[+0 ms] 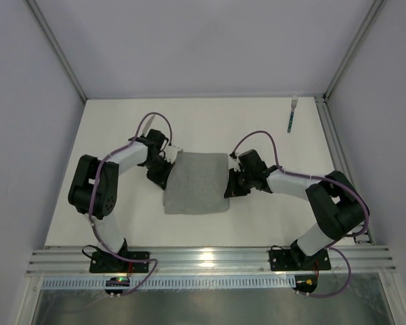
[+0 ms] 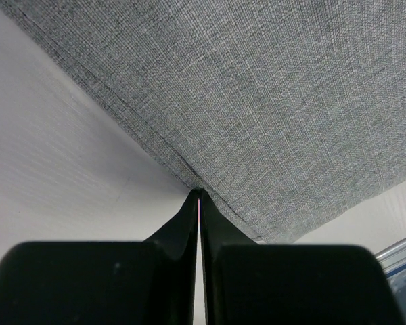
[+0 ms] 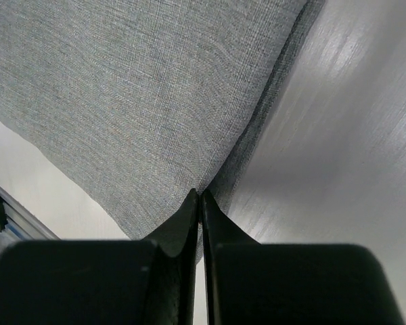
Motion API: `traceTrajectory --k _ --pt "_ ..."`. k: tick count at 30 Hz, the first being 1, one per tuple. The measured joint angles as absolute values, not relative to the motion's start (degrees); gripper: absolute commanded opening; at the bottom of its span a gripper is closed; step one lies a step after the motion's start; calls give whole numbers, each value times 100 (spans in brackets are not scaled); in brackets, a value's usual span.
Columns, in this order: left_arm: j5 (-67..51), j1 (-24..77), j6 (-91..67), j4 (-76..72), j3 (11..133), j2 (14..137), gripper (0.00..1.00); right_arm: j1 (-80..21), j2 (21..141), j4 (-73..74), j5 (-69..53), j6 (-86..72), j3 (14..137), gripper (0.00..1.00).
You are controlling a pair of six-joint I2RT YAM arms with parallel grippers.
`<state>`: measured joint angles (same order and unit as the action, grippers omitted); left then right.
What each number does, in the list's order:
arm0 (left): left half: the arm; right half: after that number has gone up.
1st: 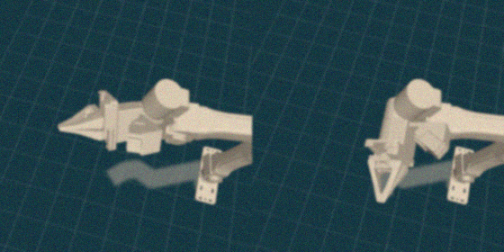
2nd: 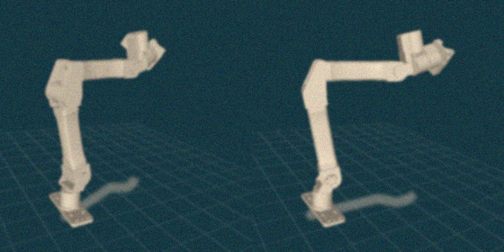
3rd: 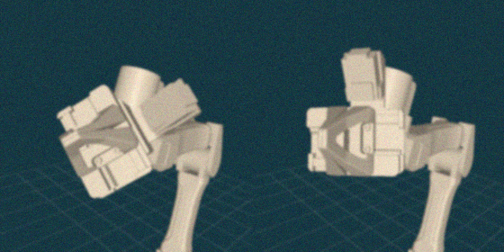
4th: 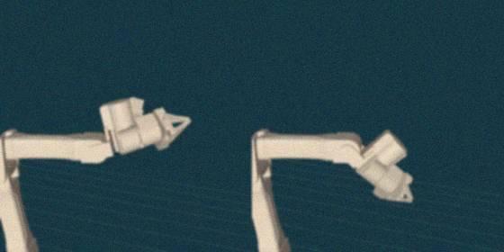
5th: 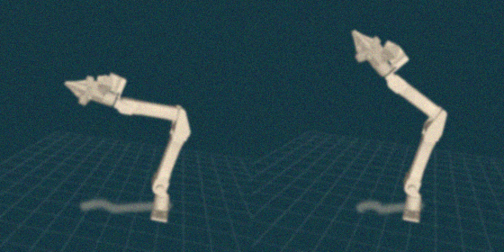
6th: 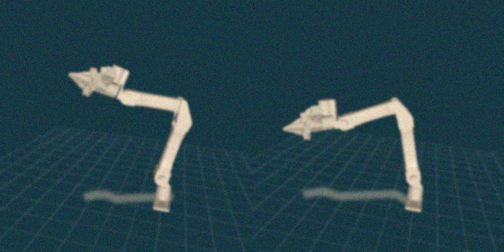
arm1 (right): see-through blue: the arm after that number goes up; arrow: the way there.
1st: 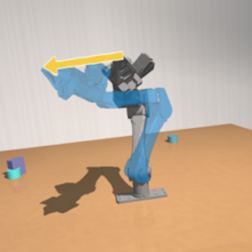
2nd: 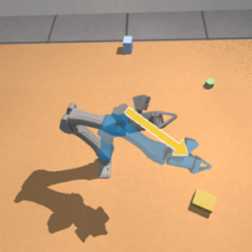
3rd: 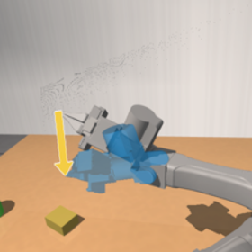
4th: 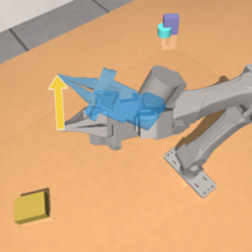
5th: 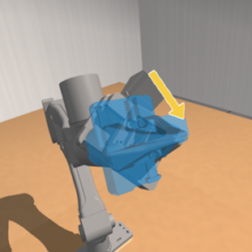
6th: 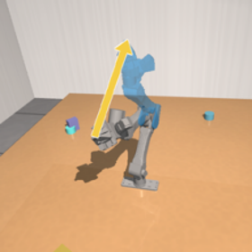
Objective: Fold the napkin into a case and place the utensils inside
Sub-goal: Move the lower triangle-folded napkin to the center of the board.
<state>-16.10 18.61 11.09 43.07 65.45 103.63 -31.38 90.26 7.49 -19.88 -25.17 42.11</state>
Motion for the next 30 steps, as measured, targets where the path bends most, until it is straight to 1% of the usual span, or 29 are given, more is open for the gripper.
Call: traceTrajectory --k 6,7,9,10,11,14,15,16,18,19,22,26,27,28,30 --pt "-1570 1835 1109 4294 6556 10274 1 -3083 9032 735 -2095 -2519 4233 3" --pt "-1564 1822 1109 4292 6558 10250 9 -3068 9039 731 -2119 -2519 4237 5" --pt "-1562 1798 1127 4292 6573 10219 19 -3061 9039 729 -2143 -2528 4246 16" --pt "-1559 1796 1138 4294 6578 10195 26 -3061 9039 729 -2147 -2528 4250 21" --pt "-1557 1791 1133 4298 6580 10169 28 -3059 9039 733 -2150 -2530 4254 28" --pt "-1546 1758 1155 4355 6619 10049 30 -3044 9037 843 -2130 -2486 4296 44" --pt "-1546 1732 1162 4368 6643 9990 31 -3015 9030 906 -2121 -2460 4324 45" --pt "-1549 1684 1170 4377 6670 9926 38 -2976 9008 967 -2117 -2425 4362 46" --pt "-1518 1573 1223 4394 6753 9786 46 -2808 8938 1098 -2104 -2383 4477 47" --pt "-1494 1516 1251 4394 6831 9727 52 -2685 8906 1160 -2088 -2349 4571 47" --pt "-1466 1422 1297 4270 7203 9706 55 -2331 9000 1424 -2018 -2128 5172 47" --pt "-1457 1452 1433 3957 7802 10018 55 -2102 9848 1717 -2091 -1535 6884 48" --pt "-1470 1463 1507 3861 7979 10182 55 -2099 10112 1737 -2141 -1328 7312 48" --pt "-1500 1470 1570 3750 8128 10350 56 -2102 10298 1754 -2180 -1168 7609 52" --pt "-1581 1476 1719 3551 8296 10641 56 -2104 10691 1831 -2368 -814 8189 56"
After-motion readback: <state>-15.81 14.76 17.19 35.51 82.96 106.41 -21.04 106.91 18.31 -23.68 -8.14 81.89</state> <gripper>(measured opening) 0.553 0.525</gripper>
